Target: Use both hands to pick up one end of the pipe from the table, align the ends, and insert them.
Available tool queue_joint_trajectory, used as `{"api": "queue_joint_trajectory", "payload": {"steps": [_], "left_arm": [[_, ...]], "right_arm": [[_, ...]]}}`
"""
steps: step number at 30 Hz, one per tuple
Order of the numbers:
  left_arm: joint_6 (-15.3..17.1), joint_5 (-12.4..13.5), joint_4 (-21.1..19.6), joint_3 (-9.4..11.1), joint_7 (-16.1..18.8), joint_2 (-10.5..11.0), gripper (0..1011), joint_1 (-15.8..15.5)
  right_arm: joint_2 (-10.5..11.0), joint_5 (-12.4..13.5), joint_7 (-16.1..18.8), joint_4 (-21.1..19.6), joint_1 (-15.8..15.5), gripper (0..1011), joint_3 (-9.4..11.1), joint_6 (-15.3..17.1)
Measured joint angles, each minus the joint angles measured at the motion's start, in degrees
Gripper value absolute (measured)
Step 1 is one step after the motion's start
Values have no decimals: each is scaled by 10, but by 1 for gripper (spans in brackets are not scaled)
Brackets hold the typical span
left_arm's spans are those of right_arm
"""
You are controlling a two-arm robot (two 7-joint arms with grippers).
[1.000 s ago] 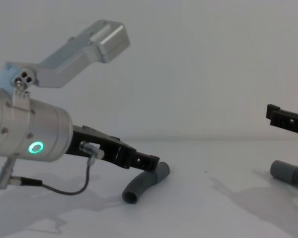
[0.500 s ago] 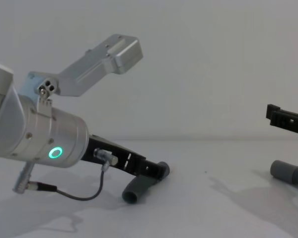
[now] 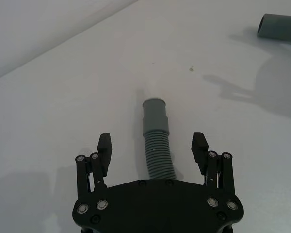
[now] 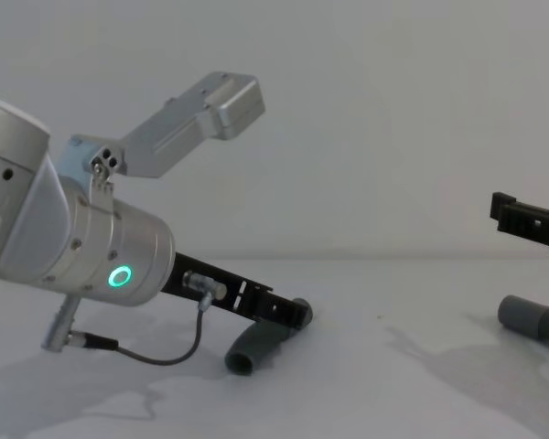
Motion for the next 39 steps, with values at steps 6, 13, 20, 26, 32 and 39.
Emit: {"api": "queue_joint_trajectory", "payload": {"steps": [6,13,20,26,32,39], "left_arm": [[4,3,13,1,-2,-4,1000,-9],[8,11,26,6,-8,-6,1000,-19],[9,19,34,13,-14,-6,1000,-26],[9,27,42,18,-18,-5,1000,-31],[7,32,47,19,-19,-5,1000,-32],[5,36,50,17,-17,-8,1000,-29]], "right_arm": [[0,0,0,0,0,1004,0,0],[0,0,0,0,0,1004,0,0],[0,0,0,0,0,1004,0,0],[0,0,0,0,0,1004,0,0],[0,0,0,0,0,1004,0,0],[0,0,0,0,0,1004,0,0]]}}
